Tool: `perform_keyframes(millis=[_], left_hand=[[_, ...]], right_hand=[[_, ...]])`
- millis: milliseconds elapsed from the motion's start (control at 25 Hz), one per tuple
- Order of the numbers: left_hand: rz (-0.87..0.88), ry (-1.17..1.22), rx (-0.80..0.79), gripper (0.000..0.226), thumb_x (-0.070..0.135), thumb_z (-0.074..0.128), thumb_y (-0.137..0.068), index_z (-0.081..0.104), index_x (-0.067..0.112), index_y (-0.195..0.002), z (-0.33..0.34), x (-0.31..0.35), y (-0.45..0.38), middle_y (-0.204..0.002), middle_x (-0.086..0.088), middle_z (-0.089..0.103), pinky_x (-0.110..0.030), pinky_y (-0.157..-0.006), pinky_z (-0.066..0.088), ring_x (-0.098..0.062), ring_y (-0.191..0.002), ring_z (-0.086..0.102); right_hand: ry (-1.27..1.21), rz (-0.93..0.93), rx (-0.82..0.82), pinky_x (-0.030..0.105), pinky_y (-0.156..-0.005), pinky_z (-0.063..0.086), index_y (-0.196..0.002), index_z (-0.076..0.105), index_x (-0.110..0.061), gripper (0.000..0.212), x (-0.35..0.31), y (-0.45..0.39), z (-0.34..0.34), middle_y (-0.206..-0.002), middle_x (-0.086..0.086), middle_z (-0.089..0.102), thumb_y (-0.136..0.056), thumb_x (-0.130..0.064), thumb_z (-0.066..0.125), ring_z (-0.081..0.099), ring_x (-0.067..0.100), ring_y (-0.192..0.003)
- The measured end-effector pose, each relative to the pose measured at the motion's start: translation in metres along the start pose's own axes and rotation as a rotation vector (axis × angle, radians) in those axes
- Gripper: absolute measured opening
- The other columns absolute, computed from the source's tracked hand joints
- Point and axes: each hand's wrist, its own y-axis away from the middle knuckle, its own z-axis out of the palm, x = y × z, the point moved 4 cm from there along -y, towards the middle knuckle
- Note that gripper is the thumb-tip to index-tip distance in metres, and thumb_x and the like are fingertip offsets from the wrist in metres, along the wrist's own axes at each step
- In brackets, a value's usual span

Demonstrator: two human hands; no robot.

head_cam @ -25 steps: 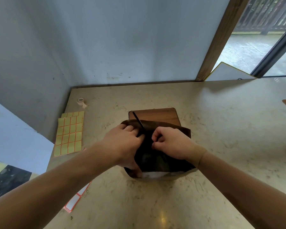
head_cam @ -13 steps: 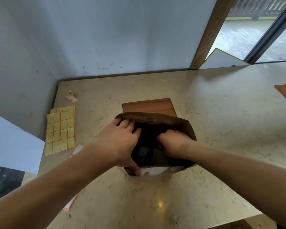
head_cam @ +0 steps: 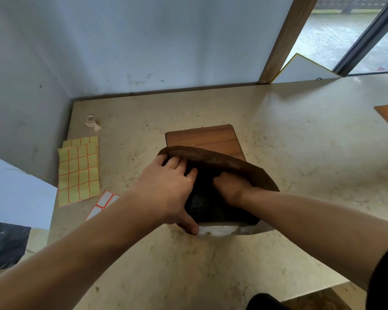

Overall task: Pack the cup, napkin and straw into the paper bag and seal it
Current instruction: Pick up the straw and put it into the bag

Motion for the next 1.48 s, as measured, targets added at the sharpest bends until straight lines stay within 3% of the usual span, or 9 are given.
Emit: perform_keyframes(millis=[280,720,1040,1240,1480], left_hand=[[-0.001,0.025,0.013,0.127,0.095,0.048,-0.05,0.021,0.021,-0.15,0.001,-0.002,0.003,-0.155,-0.005,0.029,-0.044,-0.118,0.013,-0.027,-0.143,0.018],[0.001,0.042,0.026,0.125,0.095,0.048,-0.05,0.019,0.025,-0.15,0.001,-0.001,0.002,-0.155,-0.003,0.029,-0.045,-0.118,0.011,-0.026,-0.143,0.018],[-0.008,0.049,0.034,0.124,0.093,0.05,-0.051,0.017,0.027,-0.15,0.002,0.0,0.003,-0.155,-0.003,0.028,-0.045,-0.118,0.011,-0.026,-0.143,0.018],[-0.011,0.019,0.054,0.127,0.093,0.051,-0.049,0.018,0.024,-0.15,0.001,0.001,0.003,-0.153,-0.003,0.032,-0.042,-0.115,0.016,-0.026,-0.14,0.023],[0.024,0.022,0.086,0.125,0.09,0.055,-0.053,0.014,0.024,-0.152,0.0,0.002,0.003,-0.156,-0.004,0.027,-0.041,-0.115,0.015,-0.027,-0.142,0.019]], right_hand=[[-0.281,0.13,-0.014,0.037,-0.097,0.039,-0.113,0.06,-0.007,0.03,0.009,-0.009,0.019,-0.122,0.018,0.059,-0.101,-0.018,0.035,0.054,0.03,-0.113],[-0.262,-0.015,0.052,0.039,-0.103,0.037,-0.122,0.057,-0.005,0.032,0.009,-0.007,0.017,-0.129,0.02,0.056,-0.099,-0.017,0.038,0.052,0.031,-0.118],[-0.323,0.1,-0.088,0.04,-0.095,0.042,-0.118,0.059,0.0,0.03,0.009,-0.003,0.015,-0.123,0.022,0.059,-0.097,-0.009,0.04,0.055,0.036,-0.114],[-0.1,0.023,-0.093,0.033,-0.093,0.043,-0.12,0.057,-0.006,0.029,0.003,0.003,0.009,-0.124,0.017,0.058,-0.101,-0.013,0.036,0.056,0.029,-0.113],[0.191,-0.055,-0.03,0.033,-0.069,0.046,-0.11,0.063,-0.008,0.021,0.001,0.023,-0.025,-0.107,0.015,0.066,-0.091,-0.012,0.055,0.064,0.031,-0.095]])
